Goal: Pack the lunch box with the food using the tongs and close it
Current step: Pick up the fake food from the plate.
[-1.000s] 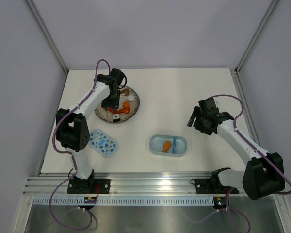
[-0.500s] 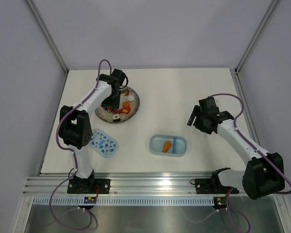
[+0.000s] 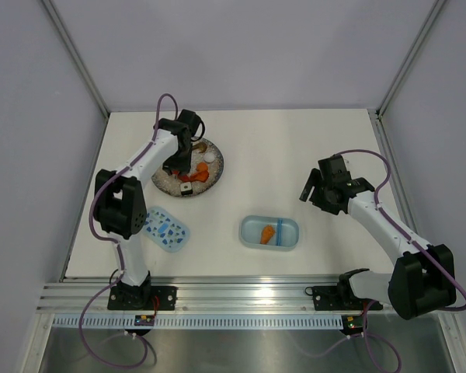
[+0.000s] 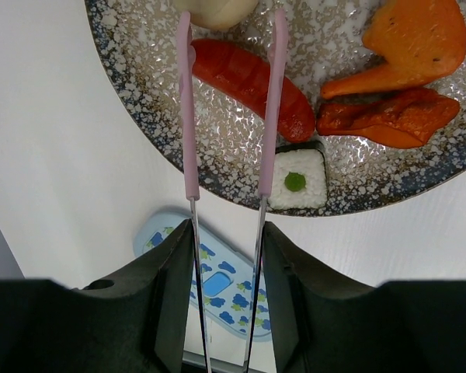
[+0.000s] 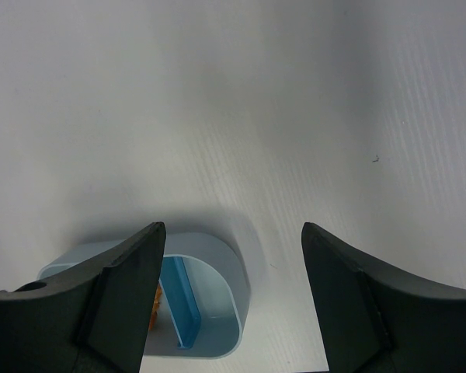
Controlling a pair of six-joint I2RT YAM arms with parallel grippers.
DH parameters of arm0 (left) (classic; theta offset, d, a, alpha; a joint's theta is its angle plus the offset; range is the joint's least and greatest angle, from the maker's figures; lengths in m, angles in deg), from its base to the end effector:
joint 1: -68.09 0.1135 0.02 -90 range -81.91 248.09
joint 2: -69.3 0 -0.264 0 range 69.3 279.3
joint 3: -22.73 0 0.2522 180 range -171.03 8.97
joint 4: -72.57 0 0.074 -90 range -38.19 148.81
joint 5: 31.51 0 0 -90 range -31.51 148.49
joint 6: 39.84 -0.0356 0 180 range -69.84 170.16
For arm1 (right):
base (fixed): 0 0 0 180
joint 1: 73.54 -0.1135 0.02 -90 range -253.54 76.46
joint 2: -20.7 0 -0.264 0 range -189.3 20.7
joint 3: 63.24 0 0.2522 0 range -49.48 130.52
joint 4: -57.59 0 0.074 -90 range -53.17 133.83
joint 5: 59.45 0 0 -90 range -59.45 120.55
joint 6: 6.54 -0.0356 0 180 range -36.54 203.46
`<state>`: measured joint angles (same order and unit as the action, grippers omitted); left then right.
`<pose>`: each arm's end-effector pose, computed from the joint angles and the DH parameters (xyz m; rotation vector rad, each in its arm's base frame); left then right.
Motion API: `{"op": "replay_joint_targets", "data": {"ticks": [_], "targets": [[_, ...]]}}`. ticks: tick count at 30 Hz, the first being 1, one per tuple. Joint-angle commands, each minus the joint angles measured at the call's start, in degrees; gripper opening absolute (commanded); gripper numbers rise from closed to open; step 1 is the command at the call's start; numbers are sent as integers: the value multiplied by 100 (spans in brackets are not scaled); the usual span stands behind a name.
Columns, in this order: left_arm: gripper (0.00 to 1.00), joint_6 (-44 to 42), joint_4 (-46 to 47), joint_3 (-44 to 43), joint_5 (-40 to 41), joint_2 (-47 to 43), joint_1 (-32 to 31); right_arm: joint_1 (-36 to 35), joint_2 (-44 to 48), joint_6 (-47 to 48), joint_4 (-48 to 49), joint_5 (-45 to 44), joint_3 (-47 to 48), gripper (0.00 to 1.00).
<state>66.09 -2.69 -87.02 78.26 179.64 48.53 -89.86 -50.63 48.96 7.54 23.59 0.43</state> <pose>0.3717 -0.1193 0.2542 0.0280 2.7821 0.3564 0.2352 0.0644 0.2376 0.4518 2.5368 0.1785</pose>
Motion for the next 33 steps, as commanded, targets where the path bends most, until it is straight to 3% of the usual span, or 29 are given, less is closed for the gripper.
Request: {"op": "replay_joint_targets", "data": {"ticks": [1,24,28,33], "targets": [[41,-45,190,-26,211,-539,39,15,-30,22,79,-60,98,79],[40,-414,1034,-8,378,-276,39,14,5,5,52,-51,98,79],[38,-450,1105,80,387,-391,22,14,-12,-4,70,-33,89,79],[28,-415,1166,431,248,-707,-13,14,-12,-13,61,-33,80,79]]}}
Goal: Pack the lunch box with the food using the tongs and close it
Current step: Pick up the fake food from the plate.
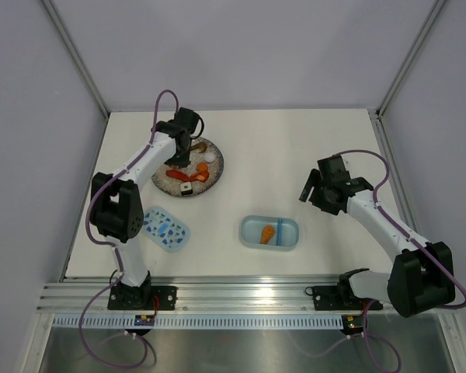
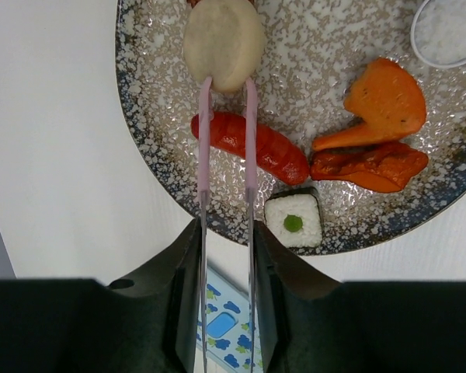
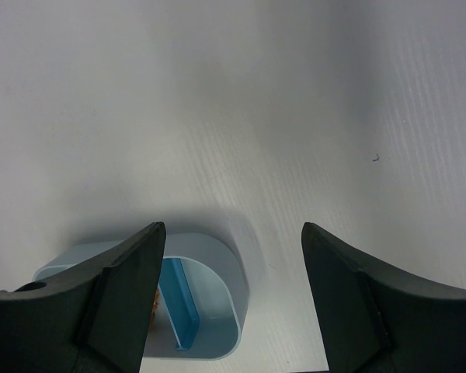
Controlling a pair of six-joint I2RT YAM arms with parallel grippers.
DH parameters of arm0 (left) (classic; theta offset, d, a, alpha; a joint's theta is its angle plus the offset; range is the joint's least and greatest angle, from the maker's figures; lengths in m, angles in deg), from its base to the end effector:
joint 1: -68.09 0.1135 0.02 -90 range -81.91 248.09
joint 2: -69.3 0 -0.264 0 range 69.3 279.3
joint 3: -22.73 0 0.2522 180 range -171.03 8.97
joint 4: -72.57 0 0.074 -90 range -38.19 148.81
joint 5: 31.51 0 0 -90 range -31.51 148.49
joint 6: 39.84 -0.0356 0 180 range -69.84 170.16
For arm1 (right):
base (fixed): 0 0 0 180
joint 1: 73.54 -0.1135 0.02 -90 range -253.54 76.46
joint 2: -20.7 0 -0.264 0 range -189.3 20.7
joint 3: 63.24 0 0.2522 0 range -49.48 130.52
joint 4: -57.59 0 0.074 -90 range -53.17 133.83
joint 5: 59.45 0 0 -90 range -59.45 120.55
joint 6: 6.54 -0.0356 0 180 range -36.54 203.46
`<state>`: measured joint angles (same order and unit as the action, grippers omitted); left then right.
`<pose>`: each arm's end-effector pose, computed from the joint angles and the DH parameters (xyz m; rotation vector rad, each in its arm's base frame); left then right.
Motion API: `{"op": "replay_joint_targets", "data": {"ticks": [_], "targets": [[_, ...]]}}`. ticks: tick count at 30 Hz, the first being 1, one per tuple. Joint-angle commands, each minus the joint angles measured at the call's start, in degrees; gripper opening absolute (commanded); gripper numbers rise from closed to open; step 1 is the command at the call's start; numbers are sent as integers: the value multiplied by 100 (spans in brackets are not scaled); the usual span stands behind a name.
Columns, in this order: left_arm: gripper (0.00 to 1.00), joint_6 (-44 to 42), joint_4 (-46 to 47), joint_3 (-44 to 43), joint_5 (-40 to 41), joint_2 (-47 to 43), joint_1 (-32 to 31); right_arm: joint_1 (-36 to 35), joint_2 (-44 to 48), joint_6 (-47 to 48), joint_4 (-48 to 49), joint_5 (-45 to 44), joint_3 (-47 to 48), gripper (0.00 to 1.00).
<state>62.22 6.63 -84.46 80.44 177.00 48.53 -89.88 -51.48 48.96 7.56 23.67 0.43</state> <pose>0.3769 -0.1198 0.2647 0.0658 2.6267 0.3408 0.2370 0.0650 0.2342 0.4521 2.5510 0.1725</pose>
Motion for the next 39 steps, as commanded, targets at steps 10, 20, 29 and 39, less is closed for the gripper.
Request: {"op": "replay_joint_targets", "data": {"ticks": [10,20,29,39], "targets": [[24,43,209,589,-95,-1356,-128,17,29,-13,94,-7,115,79],[25,113,445,387,-587,-1761,-435,17,81,-22,50,-7,133,79],[23,122,358,281,-526,-1621,-453,17,196,-21,-38,-69,107,79],[19,140,358,615,-367,-1752,-462,25,301,5,-204,-130,98,79]]}}
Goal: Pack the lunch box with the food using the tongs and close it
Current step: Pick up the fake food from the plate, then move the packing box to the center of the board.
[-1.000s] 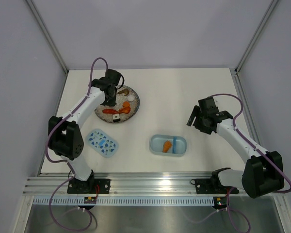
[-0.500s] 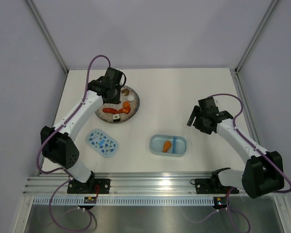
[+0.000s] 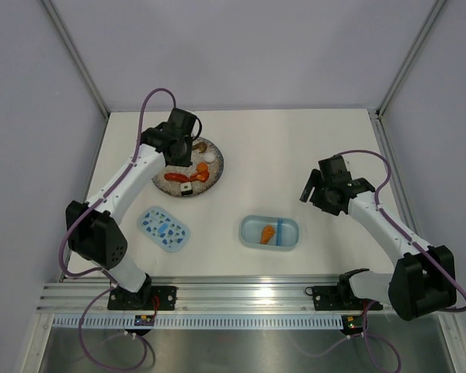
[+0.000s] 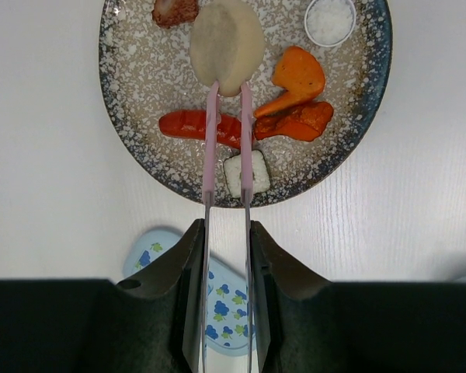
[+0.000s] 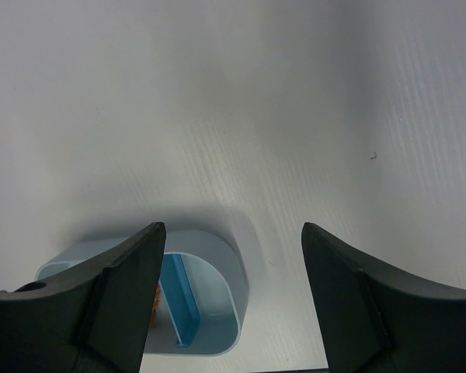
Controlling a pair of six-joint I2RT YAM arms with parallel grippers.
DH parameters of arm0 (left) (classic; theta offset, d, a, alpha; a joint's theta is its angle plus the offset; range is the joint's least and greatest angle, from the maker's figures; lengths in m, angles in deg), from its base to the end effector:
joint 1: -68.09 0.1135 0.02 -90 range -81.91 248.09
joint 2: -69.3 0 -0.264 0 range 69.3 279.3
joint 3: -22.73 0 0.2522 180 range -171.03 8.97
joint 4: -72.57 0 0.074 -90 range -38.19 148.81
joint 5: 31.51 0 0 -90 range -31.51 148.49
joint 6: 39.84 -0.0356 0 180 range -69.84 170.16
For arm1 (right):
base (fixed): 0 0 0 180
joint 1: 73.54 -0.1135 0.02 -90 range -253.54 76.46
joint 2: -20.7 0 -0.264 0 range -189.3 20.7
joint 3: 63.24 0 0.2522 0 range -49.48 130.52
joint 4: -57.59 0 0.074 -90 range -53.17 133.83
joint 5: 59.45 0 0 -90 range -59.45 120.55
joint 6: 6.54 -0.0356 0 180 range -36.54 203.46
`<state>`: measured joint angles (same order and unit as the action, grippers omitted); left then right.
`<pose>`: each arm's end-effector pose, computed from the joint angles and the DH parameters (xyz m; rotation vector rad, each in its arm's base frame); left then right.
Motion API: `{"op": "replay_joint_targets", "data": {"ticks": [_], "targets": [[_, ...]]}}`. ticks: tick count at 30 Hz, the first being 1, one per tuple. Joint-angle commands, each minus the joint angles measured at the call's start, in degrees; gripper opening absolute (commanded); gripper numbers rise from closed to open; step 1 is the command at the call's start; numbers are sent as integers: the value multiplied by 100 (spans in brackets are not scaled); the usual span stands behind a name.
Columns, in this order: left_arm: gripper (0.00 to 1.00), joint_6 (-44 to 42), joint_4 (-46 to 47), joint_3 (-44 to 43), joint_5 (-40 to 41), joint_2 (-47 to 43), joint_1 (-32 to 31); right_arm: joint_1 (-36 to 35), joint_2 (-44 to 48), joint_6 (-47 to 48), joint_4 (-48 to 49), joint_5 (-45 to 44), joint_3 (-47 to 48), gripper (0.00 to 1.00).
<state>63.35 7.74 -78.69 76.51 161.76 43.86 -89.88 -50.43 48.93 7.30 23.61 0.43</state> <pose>0.3154 -0.1299 0.3273 0.1183 2.4786 0.1282 0.2344 0.0642 0.2381 0.4520 2.5376 0.1789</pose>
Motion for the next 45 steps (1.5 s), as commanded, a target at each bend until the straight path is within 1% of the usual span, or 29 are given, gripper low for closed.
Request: {"op": "replay_joint_targets", "data": {"ticks": [1,5,7,8,14,21,22,24,25,26,29,32,35,37,40,41,44,45], "targets": [[17,0,229,29,-26,-272,15,17,214,24,-266,-132,98,79],[17,-97,123,47,-35,-457,6,17,486,121,-775,-97,-25,79],[17,-97,123,73,-123,-545,6,-9,740,60,-847,192,-236,79],[18,-80,115,65,-228,-554,6,-27,811,25,-812,558,-297,79],[18,-54,27,-67,-413,-572,-3,-115,1110,-432,-1093,1071,-561,77],[18,-62,-96,-357,-449,-642,-12,-1308,1408,-1406,-1401,729,-631,77],[18,-80,-105,-375,-449,-659,-12,-1746,1470,-1478,-1383,720,-640,77],[18,-115,-123,-384,-431,-686,-3,-2074,1523,-1723,-1487,729,-641,77],[18,-124,-140,-410,-379,-686,-12,-2397,1497,-1811,-1584,520,-623,78],[18,-132,-149,-427,-361,-686,-3,-2566,1462,-1925,-1681,440,-579,78],[19,-141,-158,-515,-334,-686,-3,-3216,1287,-2365,-1963,255,-605,79],[19,-168,-149,-568,-334,-669,-3,-3585,1006,-2682,-1770,350,-841,79],[19,-176,-166,-630,-317,-642,-3,-3771,279,-2735,-1253,299,-904,79],[19,-194,-158,-630,-326,-651,-3,-3780,-48,-2630,-1172,176,-808,80],[19,-238,-184,-621,-299,-625,-12,-3763,-742,-2410,-1303,-412,-396,80],[19,-247,-193,-621,-282,-625,-3,-3676,-1040,-2297,-1251,-605,-194,80],[19,-247,-193,-586,-238,-624,-3,-3324,-1393,-2042,-1137,-677,70,79],[19,-247,-193,-560,-246,-642,-3,-3201,-1551,-1823,-1050,-729,132,79]]}}
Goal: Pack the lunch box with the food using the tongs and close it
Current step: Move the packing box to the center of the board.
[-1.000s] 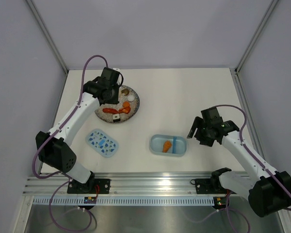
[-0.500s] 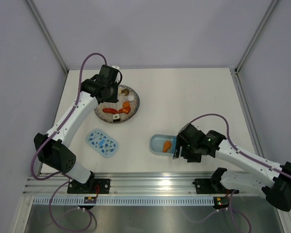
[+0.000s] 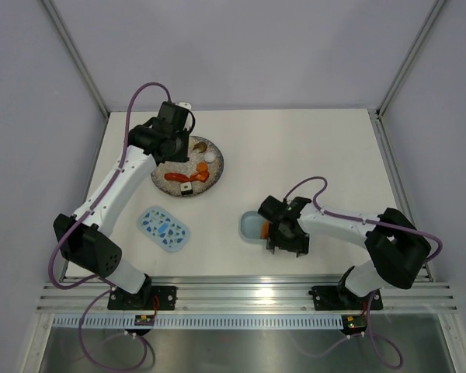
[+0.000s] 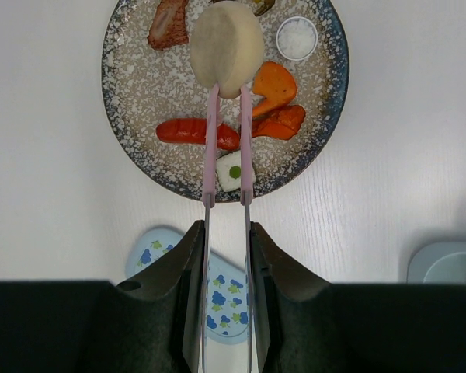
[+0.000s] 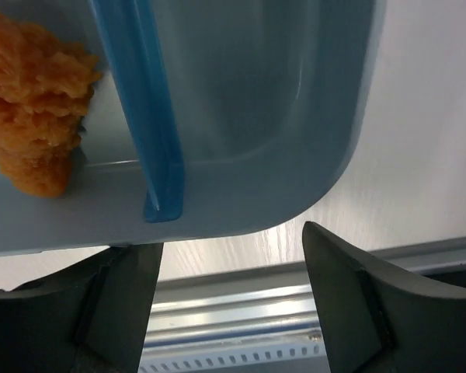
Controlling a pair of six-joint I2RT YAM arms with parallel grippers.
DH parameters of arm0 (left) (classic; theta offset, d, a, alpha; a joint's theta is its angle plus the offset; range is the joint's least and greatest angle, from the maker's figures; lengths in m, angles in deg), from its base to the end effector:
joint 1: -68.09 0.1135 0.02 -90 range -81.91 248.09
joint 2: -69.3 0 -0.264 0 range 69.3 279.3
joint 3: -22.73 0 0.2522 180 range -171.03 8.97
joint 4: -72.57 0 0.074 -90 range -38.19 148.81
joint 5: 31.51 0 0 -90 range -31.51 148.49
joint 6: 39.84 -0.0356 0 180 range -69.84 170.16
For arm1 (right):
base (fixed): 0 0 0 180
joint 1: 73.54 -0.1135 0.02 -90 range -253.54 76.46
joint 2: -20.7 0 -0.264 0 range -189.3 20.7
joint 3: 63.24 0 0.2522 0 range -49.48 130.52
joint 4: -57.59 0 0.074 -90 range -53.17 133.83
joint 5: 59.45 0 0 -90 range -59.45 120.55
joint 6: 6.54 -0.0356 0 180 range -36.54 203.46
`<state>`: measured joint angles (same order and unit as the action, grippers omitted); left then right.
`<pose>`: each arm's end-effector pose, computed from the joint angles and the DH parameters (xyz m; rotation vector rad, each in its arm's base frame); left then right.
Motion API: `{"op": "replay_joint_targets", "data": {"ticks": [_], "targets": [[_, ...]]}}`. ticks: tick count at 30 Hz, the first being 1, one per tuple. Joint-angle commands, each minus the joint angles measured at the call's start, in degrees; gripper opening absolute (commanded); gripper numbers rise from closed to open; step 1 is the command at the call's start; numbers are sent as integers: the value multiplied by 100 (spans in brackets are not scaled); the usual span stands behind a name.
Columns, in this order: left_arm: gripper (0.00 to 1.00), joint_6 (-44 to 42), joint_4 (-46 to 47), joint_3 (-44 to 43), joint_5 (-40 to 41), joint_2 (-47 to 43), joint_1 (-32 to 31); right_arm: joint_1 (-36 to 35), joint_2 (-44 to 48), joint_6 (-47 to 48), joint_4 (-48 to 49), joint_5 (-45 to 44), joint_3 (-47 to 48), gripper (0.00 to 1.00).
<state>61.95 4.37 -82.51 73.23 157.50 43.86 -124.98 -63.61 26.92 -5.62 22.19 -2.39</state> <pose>0.2963 -0.1234 0.3668 0.1526 2.4193 0.0339 0.1484 0.1778 0.1668 0.1393 2.9857 -0.0581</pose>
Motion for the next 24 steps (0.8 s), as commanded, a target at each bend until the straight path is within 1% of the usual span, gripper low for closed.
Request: {"op": "replay_joint_targets", "data": {"ticks": [1,3,4,8,9,10,13,16,17,18,19,20,22,24], "targets": [[19,-124,187,-125,81,-216,-3,580,-296,502,286,-631,502,79],[19,-151,179,-124,81,-181,-3,889,-384,922,435,-781,739,79],[19,-142,170,-116,90,-181,-12,1221,-402,1064,515,-825,827,79],[19,-142,188,-133,55,-181,-3,1846,-594,1750,709,-1018,1511,80],[19,-142,179,-142,46,-181,-3,1909,-691,1951,735,-1053,1627,80],[19,-151,179,-151,38,-181,-3,1953,-718,2031,735,-1088,1828,80],[20,-151,179,-159,81,-198,-3,2155,-736,2164,735,-1089,2014,80],[20,-151,188,-151,82,-225,-3,2497,-543,1980,971,-730,1848,81],[20,-142,196,-133,90,-225,-3,2612,-429,1727,1068,-485,1647,81],[20,-151,196,-124,90,-225,-12,2839,-393,1533,1226,-430,1576,81],[20,-151,240,-89,90,-225,-12,2954,-358,1322,1288,-421,1506,80],[20,-151,240,-89,82,-207,-3,3077,-314,798,1350,-517,1339,79],[20,-133,214,-107,64,-198,-3,3393,-305,347,1368,-605,1189,76],[20,-151,188,-107,64,-216,-3,3465,-401,-48,1159,-868,1153,74]]}}
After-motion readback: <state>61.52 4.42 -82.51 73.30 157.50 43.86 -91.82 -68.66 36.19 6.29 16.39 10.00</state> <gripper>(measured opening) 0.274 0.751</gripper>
